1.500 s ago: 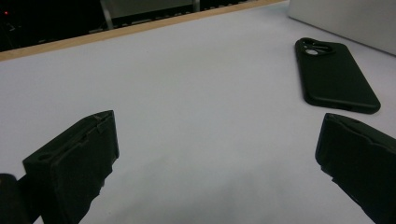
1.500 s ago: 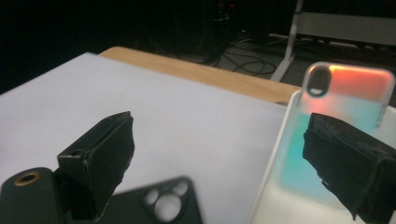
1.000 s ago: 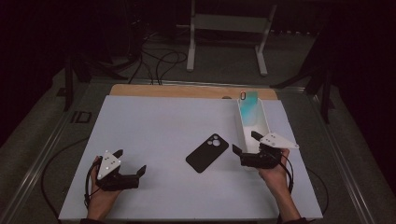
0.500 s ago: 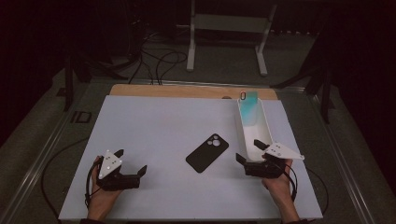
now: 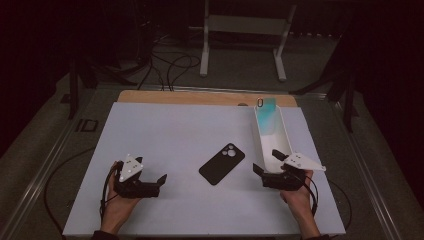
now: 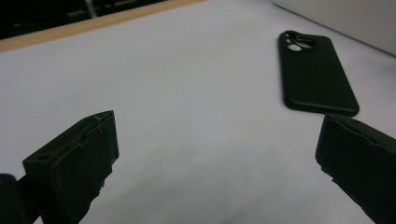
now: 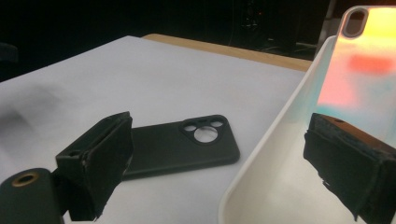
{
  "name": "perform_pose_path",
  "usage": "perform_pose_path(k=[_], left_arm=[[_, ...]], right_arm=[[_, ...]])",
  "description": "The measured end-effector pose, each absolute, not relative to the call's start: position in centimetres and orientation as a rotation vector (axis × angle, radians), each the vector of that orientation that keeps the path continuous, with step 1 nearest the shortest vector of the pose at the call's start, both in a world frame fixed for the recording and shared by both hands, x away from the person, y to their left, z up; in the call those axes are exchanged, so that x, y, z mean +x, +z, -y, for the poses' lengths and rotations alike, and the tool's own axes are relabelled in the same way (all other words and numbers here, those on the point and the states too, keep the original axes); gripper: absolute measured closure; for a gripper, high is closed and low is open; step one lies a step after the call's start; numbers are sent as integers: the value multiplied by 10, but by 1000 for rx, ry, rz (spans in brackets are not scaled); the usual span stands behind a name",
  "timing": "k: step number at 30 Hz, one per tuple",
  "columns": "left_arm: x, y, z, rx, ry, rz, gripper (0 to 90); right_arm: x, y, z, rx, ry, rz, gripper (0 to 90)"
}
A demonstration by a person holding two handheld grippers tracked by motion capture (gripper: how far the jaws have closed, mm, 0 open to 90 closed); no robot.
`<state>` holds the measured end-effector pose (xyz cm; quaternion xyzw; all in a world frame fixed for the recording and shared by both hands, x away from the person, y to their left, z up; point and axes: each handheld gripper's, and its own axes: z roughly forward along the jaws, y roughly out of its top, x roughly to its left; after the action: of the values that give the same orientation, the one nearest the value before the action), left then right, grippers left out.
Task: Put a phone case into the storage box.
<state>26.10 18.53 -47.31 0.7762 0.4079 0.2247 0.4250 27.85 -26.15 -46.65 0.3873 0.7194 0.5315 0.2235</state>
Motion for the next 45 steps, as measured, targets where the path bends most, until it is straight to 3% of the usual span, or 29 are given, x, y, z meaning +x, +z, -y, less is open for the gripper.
perform_pose_path(k=[20,45], left_arm=[[305,-469,-109,2092,426,-935,2],[334,-491,-45,2279,294,-883,3]], right_arm=[[280,-465,267,1102,1484,-1955,84],[280,-466,267,1102,1474,-1957,84]])
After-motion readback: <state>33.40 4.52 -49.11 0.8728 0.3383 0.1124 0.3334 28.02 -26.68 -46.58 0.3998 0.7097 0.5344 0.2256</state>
